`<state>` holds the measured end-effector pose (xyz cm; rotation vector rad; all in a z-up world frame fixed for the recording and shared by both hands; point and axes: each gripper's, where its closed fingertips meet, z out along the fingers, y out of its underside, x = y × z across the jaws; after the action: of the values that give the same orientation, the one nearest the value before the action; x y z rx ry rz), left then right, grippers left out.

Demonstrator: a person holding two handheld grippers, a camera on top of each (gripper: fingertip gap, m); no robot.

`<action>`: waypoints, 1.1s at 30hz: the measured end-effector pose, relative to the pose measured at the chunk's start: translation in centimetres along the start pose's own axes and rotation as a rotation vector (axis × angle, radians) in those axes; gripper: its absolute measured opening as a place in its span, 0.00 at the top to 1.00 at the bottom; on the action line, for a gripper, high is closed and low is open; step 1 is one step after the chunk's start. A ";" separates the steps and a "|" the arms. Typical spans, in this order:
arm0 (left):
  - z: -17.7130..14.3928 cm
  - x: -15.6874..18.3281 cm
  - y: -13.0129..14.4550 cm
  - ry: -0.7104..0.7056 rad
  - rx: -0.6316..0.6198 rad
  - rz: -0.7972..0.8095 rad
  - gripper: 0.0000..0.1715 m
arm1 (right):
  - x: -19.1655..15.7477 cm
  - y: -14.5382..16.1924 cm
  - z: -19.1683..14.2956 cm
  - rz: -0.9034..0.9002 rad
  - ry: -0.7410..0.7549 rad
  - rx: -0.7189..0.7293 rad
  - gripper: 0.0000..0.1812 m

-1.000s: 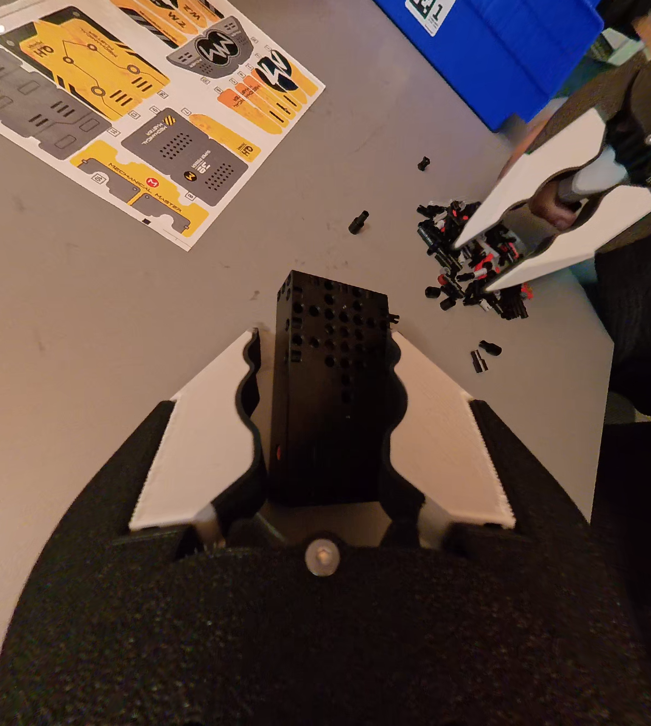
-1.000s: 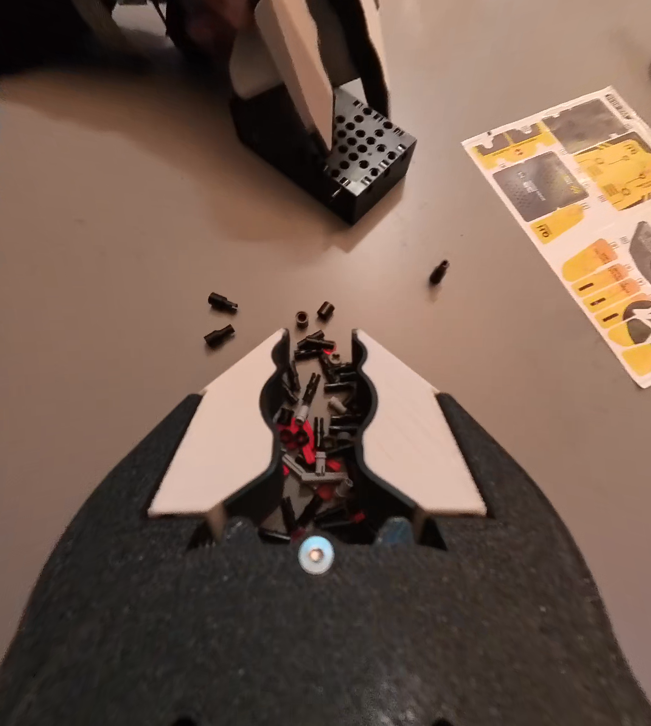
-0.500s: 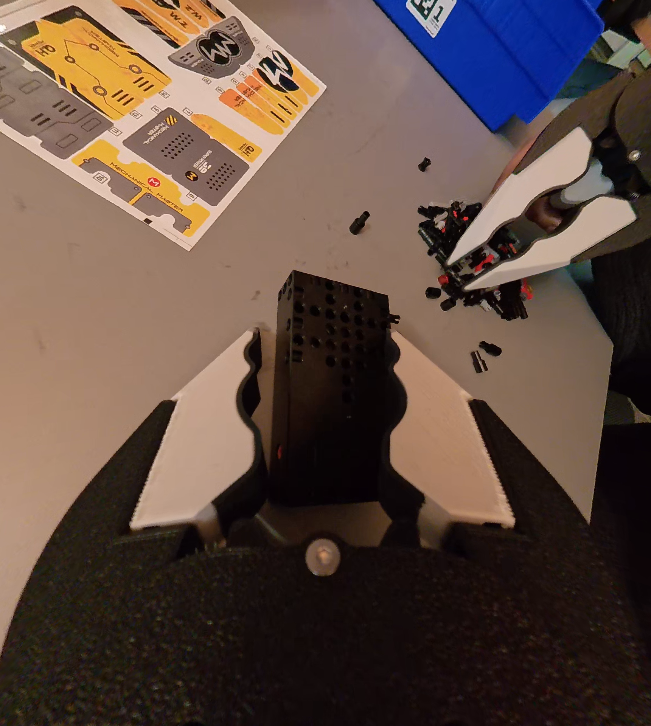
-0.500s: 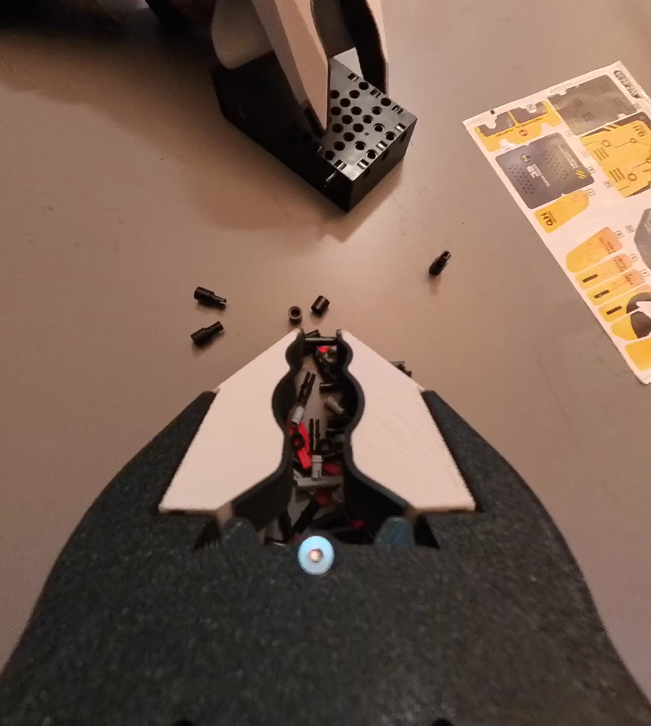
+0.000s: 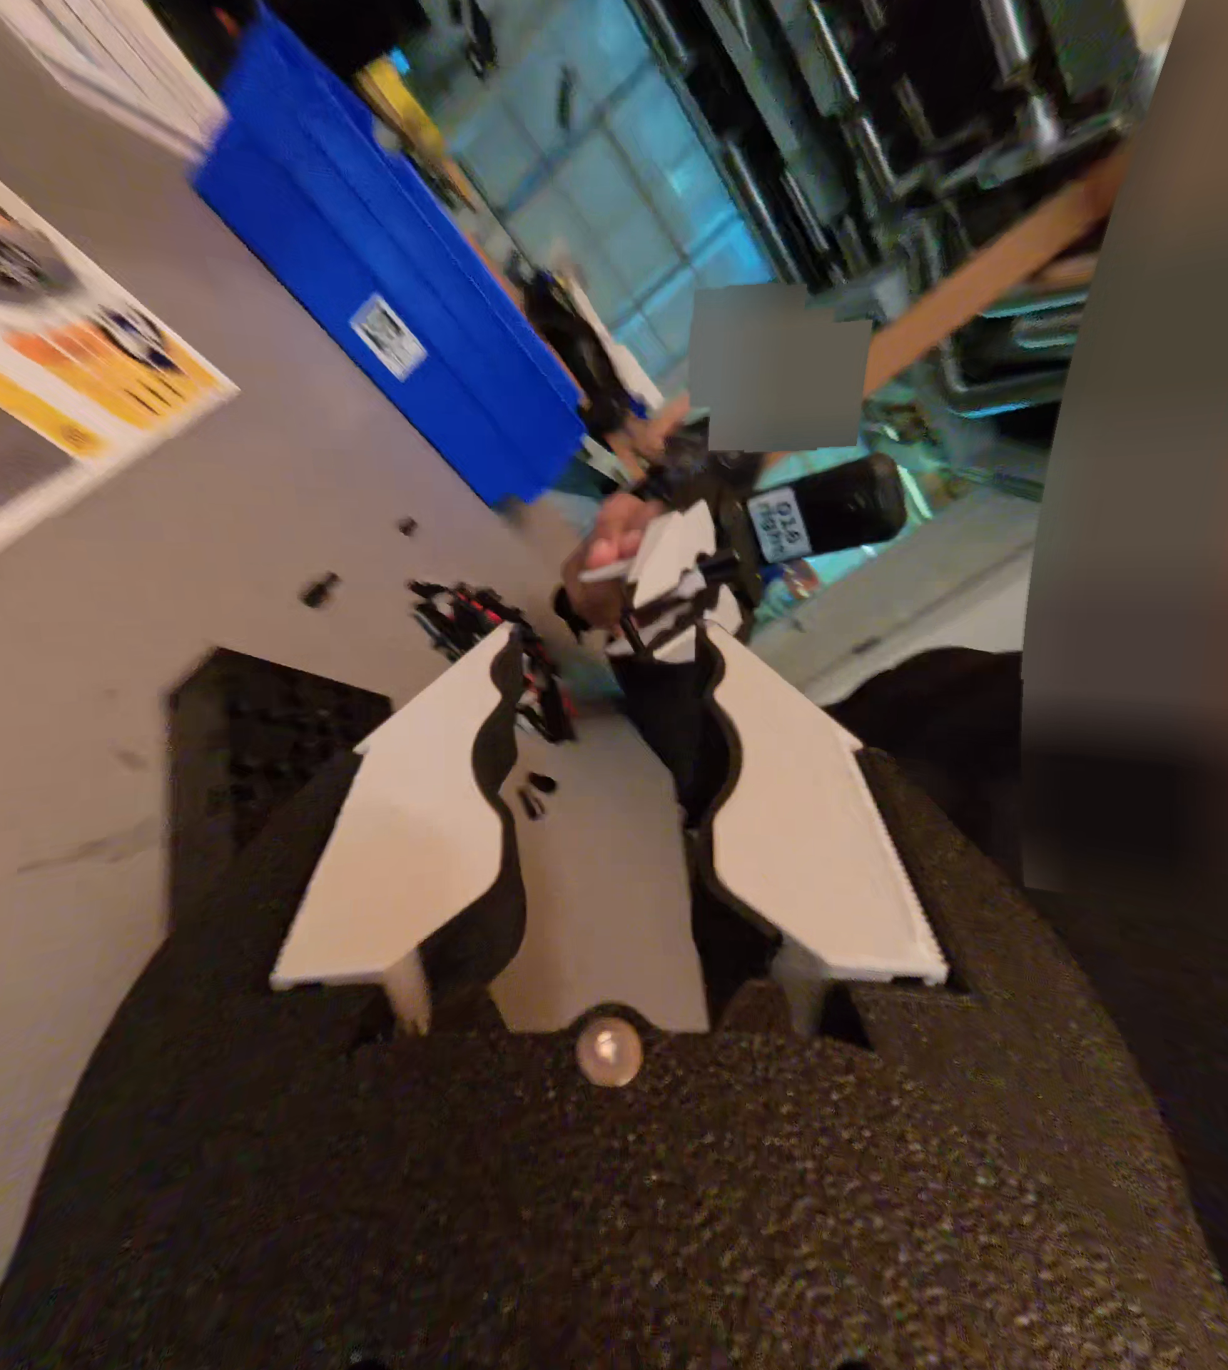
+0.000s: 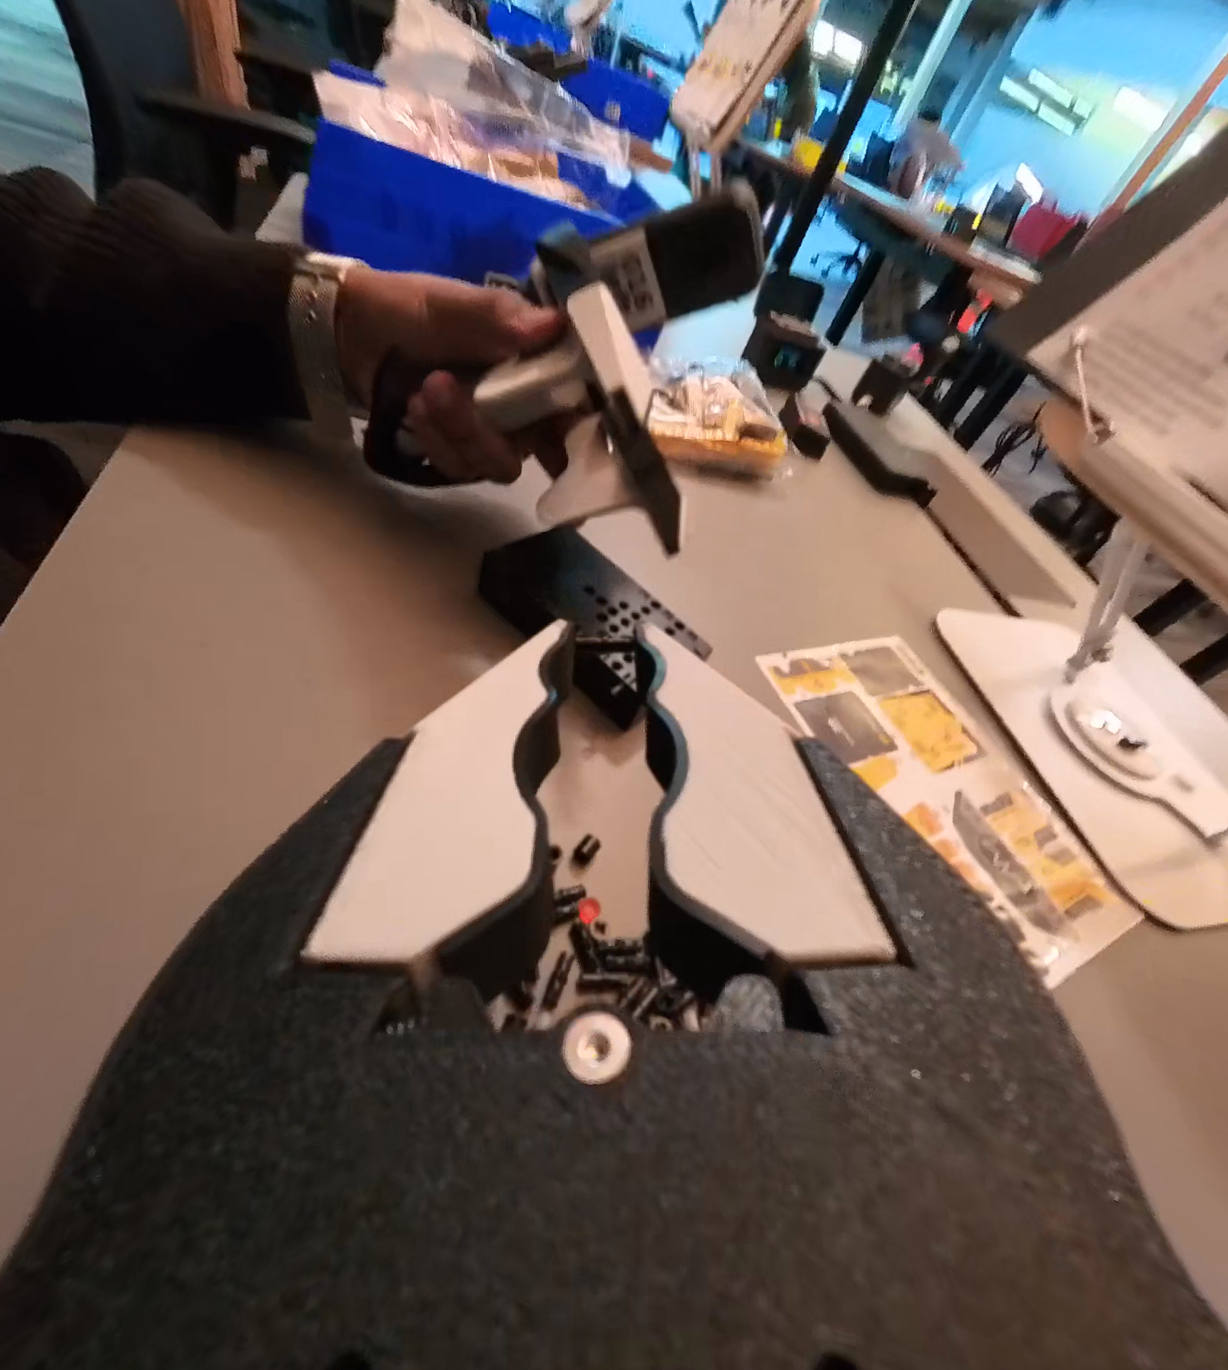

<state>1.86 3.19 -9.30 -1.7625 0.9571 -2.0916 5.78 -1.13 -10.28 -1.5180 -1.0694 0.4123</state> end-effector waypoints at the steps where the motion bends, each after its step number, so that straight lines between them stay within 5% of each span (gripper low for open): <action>1: 0.6 0.4 0.7 0.033 -0.036 -0.024 0.74 | -0.2 -0.4 0.0 -0.015 0.003 0.023 0.91; 11: 4.1 2.2 5.6 0.146 -0.235 -0.107 0.80 | -2.3 -1.3 0.7 -0.075 -0.053 0.079 0.91; 17: 4.0 2.0 5.5 0.148 -0.233 -0.116 0.91 | -2.9 -1.3 0.9 -0.084 -0.073 0.080 0.91; 33: 3.5 2.3 4.3 0.178 -0.166 -0.096 1.00 | -2.6 -1.3 1.0 -0.061 -0.047 0.087 0.90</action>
<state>3.68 -2.54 -9.92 -1.7536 1.1456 -2.3223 3.16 -2.74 -10.12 -1.4012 -1.1178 0.4479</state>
